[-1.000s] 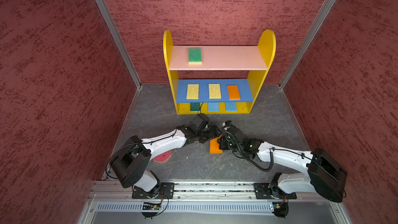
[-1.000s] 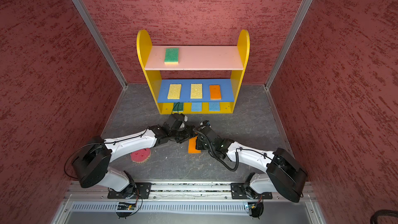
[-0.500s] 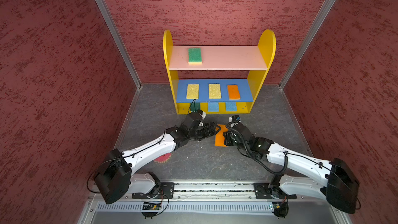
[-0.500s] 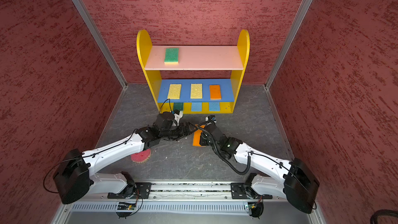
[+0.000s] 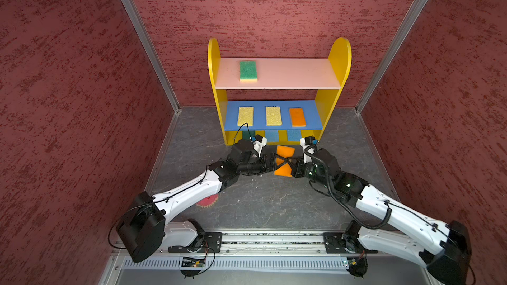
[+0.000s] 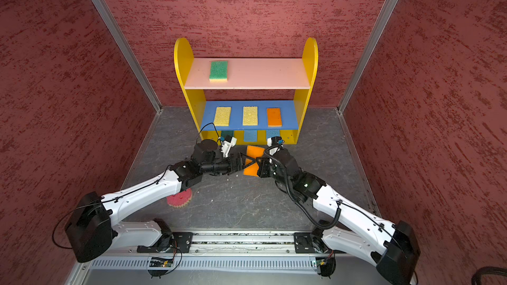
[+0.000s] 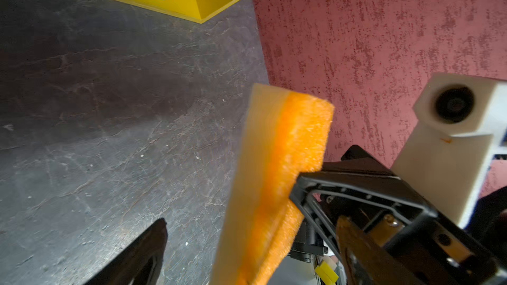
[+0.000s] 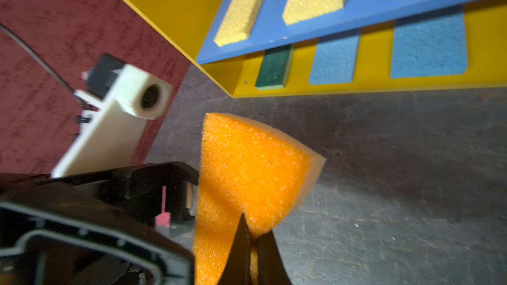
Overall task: Place and organize the cleaning sponges onto the shelf
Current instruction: 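Lift the orange sponge with both grippers toward the shelf, then hold the orange sponge upright with the left gripper while the right gripper releases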
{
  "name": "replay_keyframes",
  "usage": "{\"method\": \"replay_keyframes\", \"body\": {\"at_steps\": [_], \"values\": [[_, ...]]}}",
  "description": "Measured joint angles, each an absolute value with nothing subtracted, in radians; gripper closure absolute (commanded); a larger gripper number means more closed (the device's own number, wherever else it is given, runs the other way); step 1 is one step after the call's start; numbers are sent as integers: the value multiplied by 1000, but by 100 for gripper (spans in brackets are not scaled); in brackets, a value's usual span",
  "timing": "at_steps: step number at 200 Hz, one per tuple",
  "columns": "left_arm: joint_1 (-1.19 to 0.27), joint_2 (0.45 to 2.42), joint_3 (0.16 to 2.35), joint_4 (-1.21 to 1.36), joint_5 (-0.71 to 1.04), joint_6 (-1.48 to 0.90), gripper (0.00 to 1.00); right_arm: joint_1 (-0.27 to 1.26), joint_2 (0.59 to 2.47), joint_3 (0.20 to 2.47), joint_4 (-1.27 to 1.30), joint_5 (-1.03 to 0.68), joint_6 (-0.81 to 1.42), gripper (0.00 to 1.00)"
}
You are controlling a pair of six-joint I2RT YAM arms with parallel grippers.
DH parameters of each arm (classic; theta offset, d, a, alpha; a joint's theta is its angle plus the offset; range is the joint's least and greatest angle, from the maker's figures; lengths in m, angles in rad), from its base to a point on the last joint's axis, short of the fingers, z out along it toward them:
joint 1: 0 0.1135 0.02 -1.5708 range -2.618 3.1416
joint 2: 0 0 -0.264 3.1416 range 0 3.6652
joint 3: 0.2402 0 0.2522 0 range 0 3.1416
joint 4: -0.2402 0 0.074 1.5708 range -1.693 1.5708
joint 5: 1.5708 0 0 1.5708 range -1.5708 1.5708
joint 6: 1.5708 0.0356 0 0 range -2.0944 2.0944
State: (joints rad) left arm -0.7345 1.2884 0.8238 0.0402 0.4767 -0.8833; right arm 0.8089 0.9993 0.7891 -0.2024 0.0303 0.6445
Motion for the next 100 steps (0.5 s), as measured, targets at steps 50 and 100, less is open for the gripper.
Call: {"method": "replay_keyframes", "body": {"at_steps": [50, 100], "values": [[-752, 1292, 825, 178, 560, -923, 64, 803, 1032, 811, -150, -57, 645, 100], [-733, 1287, 874, 173, 556, -1068, 100, 784, 1022, 811, -82, -41, 618, 100]]}}
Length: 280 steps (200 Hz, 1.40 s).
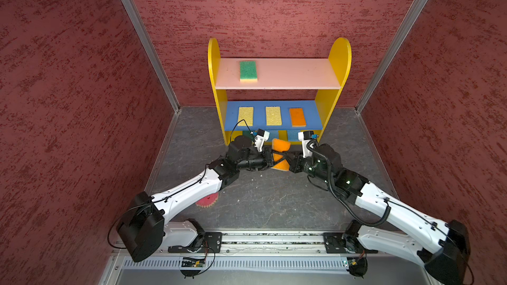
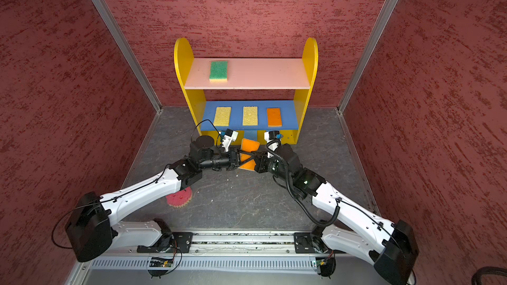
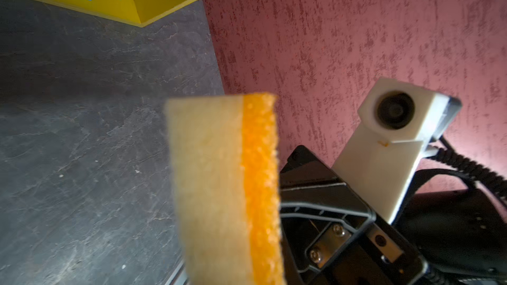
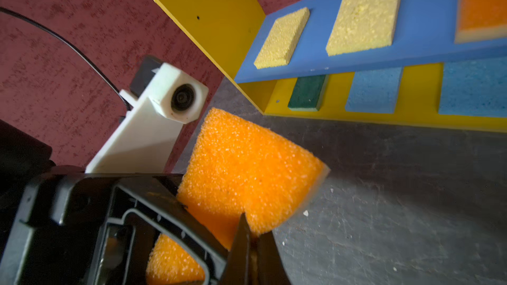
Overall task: Place and organize the cleaning sponges onto the shelf
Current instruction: 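Hold the orange sponge upright with the left gripper while the right gripper releases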
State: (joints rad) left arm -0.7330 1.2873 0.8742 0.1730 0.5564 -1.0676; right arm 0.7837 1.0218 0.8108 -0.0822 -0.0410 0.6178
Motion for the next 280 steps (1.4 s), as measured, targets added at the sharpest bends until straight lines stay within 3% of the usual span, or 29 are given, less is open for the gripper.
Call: {"method": "replay_keyframes", "body": {"at_steps": [10, 36, 50, 68, 108, 237, 280], "values": [[-735, 1280, 885, 173, 554, -1068, 100, 783, 1011, 811, -63, -41, 617, 98], [-735, 1274, 889, 178, 557, -1058, 100, 776, 997, 809, -68, -37, 624, 65], [-735, 1274, 892, 179, 559, -1057, 100, 765, 995, 802, -72, -25, 633, 56], [-734, 1274, 895, 179, 564, -1054, 100, 757, 984, 793, -80, -10, 637, 37], [-735, 1274, 911, 180, 584, -1039, 100, 743, 939, 765, -88, 22, 650, 15], [-699, 1237, 894, 195, 653, -973, 100, 742, 799, 745, -154, 51, 628, 2], [-667, 1237, 869, 195, 622, -952, 100, 742, 895, 787, -153, -23, 637, 3]]}}
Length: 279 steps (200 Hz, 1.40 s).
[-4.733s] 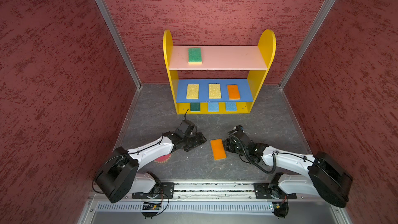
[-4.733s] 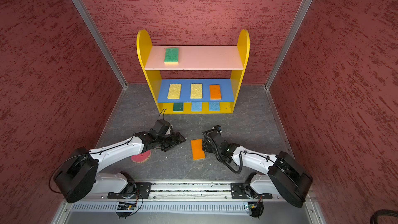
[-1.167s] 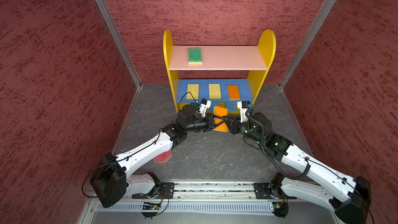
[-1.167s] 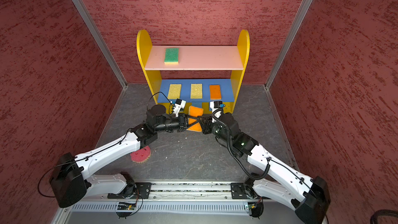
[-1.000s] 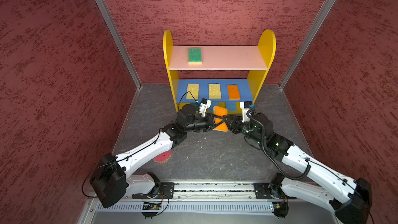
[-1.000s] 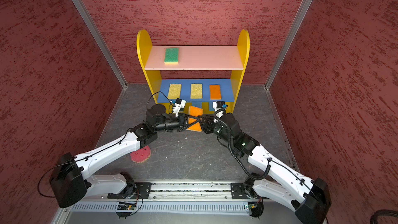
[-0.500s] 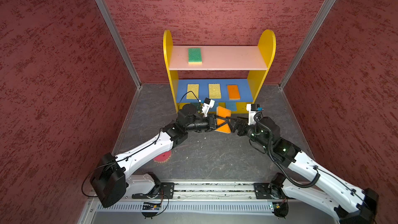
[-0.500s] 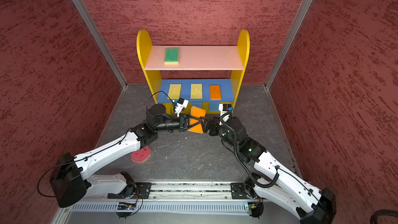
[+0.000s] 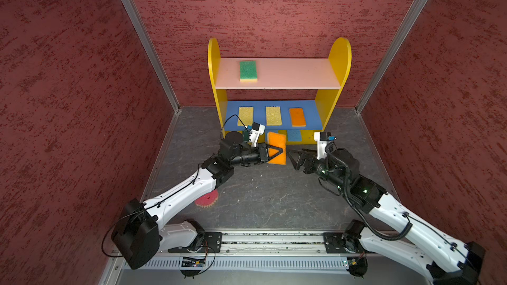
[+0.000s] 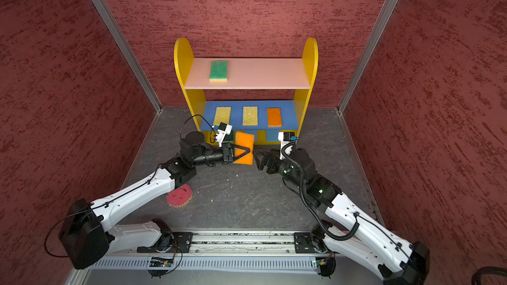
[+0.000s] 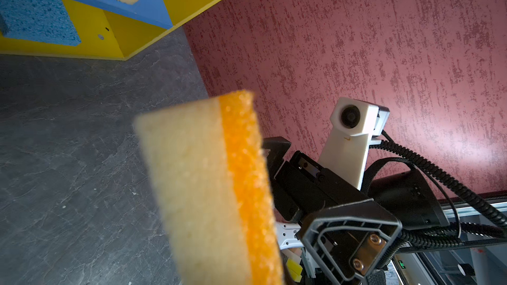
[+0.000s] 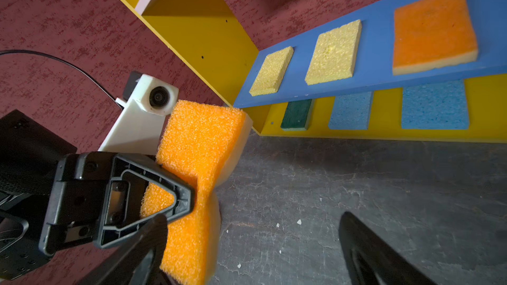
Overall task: Place and organize the cleaning sponges onto the shelf
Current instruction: 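Hold the orange sponge upright with the left gripper while the right gripper releases, then grasp the orange sponge with the right gripper and lift it while the left withdraws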
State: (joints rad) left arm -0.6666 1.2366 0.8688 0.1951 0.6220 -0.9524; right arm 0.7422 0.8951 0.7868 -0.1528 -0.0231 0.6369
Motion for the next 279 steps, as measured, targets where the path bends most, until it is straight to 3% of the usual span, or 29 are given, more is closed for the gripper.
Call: {"method": "replay_keyframes", "body": {"at_steps": [67, 110, 154, 202, 226, 254, 265, 279], "values": [[-637, 1234, 865, 198, 622, -950, 100, 752, 963, 786, -18, -162, 719, 6], [-616, 1234, 866, 210, 628, -957, 100, 752, 933, 710, 71, -205, 773, 20], [-611, 1234, 866, 247, 635, -976, 100, 752, 931, 655, 135, -249, 809, 37], [-613, 1237, 866, 271, 646, -999, 100, 752, 958, 652, 236, -286, 831, 67], [-617, 1238, 866, 282, 645, -1002, 100, 752, 982, 652, 266, -293, 842, 74], [-617, 1244, 866, 289, 637, -1002, 100, 752, 989, 654, 282, -296, 852, 99], [-618, 1245, 866, 290, 634, -1002, 86, 752, 988, 656, 281, -295, 857, 100], [-620, 1245, 867, 291, 632, -996, 53, 752, 985, 661, 269, -292, 854, 100]]}}
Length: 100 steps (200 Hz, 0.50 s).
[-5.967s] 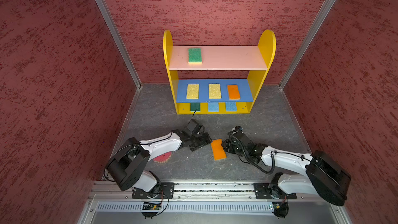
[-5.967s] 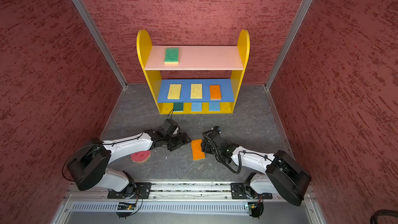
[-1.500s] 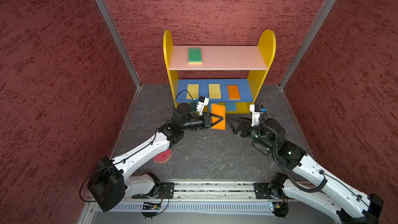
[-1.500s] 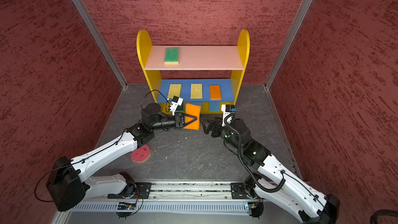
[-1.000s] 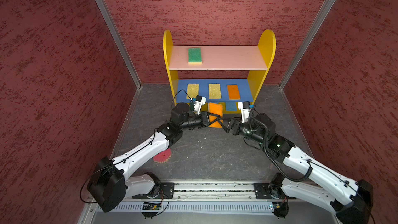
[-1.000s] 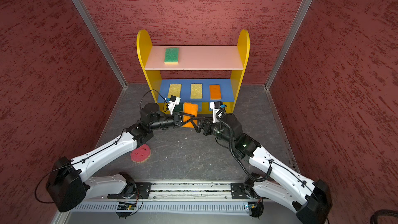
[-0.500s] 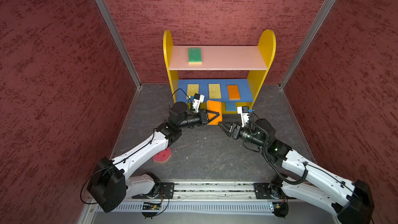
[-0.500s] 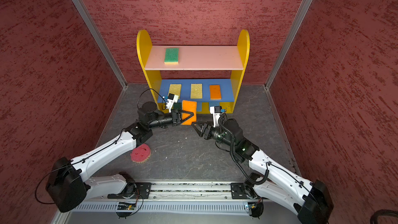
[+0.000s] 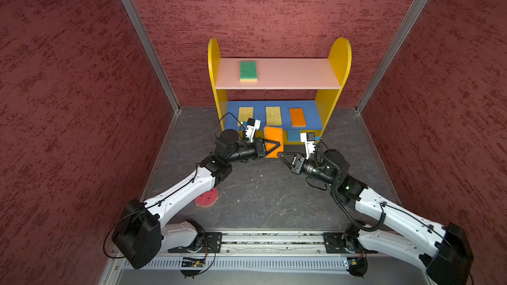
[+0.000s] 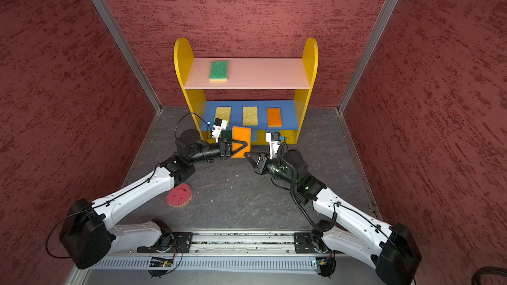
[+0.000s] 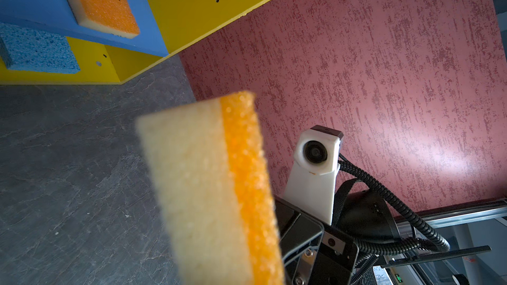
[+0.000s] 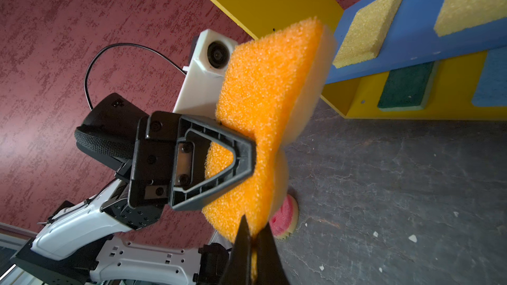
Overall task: Place and organize the cleaning sponges onto the shelf
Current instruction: 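Grasp the orange sponge with the right gripper and lift it while the left withdraws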
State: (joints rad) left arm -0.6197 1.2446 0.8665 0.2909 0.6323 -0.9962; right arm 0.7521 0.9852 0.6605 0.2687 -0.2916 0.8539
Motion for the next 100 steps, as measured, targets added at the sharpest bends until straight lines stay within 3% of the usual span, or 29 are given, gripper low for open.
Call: {"method": "replay_keyframes", "body": {"at_steps": [23, 44, 100], "values": [[-636, 1242, 874, 265, 630, -974, 14, 752, 982, 715, 164, -263, 825, 100], [-648, 1232, 891, 212, 622, -943, 0, 751, 999, 858, -3, -213, 774, 100], [-641, 1161, 935, 115, 619, -879, 1, 738, 1152, 1207, -356, -120, 630, 100]]}}
